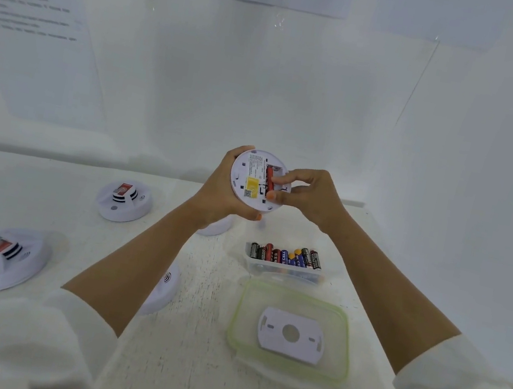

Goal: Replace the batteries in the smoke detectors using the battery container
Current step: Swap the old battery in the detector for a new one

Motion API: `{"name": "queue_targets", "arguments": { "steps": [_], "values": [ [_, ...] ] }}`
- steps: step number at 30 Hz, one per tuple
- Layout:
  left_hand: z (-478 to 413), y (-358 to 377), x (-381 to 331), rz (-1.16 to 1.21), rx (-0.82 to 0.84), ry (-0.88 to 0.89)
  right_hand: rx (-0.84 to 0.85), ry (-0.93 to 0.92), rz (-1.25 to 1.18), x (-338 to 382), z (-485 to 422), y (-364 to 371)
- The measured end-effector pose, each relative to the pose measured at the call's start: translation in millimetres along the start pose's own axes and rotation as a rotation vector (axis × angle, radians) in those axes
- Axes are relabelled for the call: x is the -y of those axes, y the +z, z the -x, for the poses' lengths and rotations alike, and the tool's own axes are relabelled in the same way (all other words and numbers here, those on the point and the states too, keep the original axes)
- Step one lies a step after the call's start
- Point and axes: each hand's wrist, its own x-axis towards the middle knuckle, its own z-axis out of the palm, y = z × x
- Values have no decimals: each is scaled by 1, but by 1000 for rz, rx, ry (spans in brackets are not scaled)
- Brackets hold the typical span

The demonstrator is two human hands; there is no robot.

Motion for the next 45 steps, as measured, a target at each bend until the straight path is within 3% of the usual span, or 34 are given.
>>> {"name": "queue_targets", "arguments": {
  "steps": [11, 15, 20, 24, 28, 37, 40, 45],
  "values": [
    [-3, -6, 13, 9, 22, -18, -4, 66, -9, -8, -9, 8],
    [-5, -12, 20, -12, 33, -34, 81, 83, -2, -6, -13, 5],
    [-11, -27, 33, -35, -1, -85, 15, 348, -115, -20, -41, -13],
    [-18, -33, 38, -67, -4, -111, 118, 537, 357, -47, -68, -1],
    [-25, -36, 43, -86, 10, -114, 263, 579, 617, -64, -82, 20],
    [-32, -33, 50, -98, 3, -101, 343, 373, 949, -76, -85, 34],
    [-31, -31, 50, -106, 2, -97, 271, 367, 836, -74, -83, 31],
    [-24, -32, 45, -104, 12, -91, -26, 450, 329, -57, -73, 15]
  ]
}}
